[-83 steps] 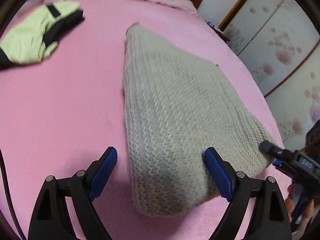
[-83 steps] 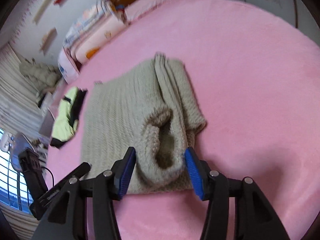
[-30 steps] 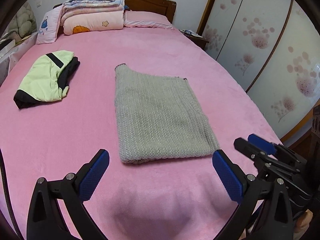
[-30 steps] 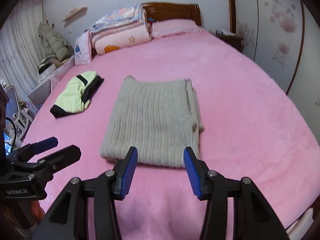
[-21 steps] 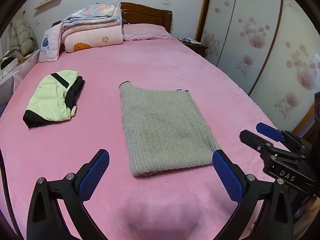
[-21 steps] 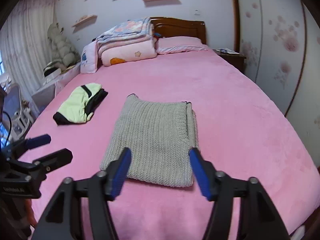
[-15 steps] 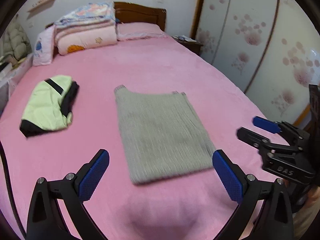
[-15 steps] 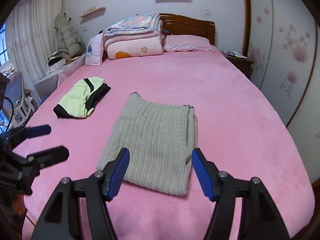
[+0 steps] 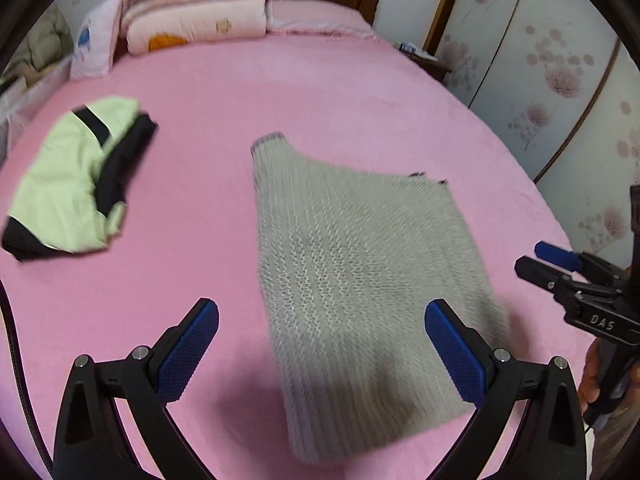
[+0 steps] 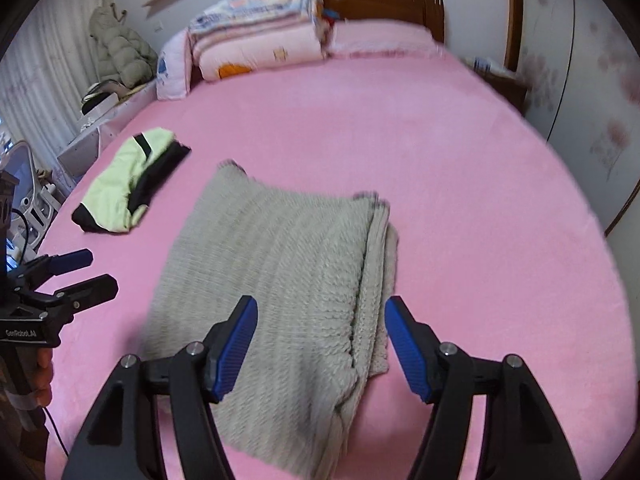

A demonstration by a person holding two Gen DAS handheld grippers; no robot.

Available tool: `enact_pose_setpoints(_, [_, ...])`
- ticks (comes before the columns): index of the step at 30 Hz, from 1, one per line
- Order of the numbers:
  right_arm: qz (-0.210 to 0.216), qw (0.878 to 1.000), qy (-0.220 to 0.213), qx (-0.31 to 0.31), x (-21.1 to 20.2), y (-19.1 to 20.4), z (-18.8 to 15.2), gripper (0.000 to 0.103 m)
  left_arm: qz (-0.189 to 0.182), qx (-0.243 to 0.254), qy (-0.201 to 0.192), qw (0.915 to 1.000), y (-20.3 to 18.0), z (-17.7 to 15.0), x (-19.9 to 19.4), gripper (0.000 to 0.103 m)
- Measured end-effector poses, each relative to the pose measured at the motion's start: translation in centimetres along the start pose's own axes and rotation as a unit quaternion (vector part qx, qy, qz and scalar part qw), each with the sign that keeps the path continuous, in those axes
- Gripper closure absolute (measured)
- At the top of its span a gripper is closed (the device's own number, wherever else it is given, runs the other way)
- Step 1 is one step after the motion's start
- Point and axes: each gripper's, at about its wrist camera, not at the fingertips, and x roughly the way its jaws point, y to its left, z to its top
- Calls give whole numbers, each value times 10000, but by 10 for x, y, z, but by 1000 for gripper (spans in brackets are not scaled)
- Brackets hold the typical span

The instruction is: Fold large clothes

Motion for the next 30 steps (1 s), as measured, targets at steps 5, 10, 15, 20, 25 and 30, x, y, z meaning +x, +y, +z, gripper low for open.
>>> enact_pose_setpoints(5, [293,9970,558,446,56,-27,-14,37,-59,-311,288,9991,12,-6,60,1])
enact_pose_setpoints(10, [553,9926,716,814,85,-49,-22,18,-275,-673,678,9950,23,-13,104,1])
enact_pose_setpoints(15, [1154,9807,960,1251,112,-76,-26,0,-673,-938,841,9897,33,-14,124,0])
enact_pose_setpoints(20, [1465,9758,948,1316,123,-80,-26,0,-951,-985,1046,9850,41,-13,141,0])
enact_pose_setpoints(25, [1967,9702,910,1086,125,-64,-22,22,-1057,-899,1112,9841,43,-12,149,0])
enact_pose_setpoints(30, [2031,9686,935,1084,128,-64,-22,24,-1144,-876,1200,9823,45,-7,159,0])
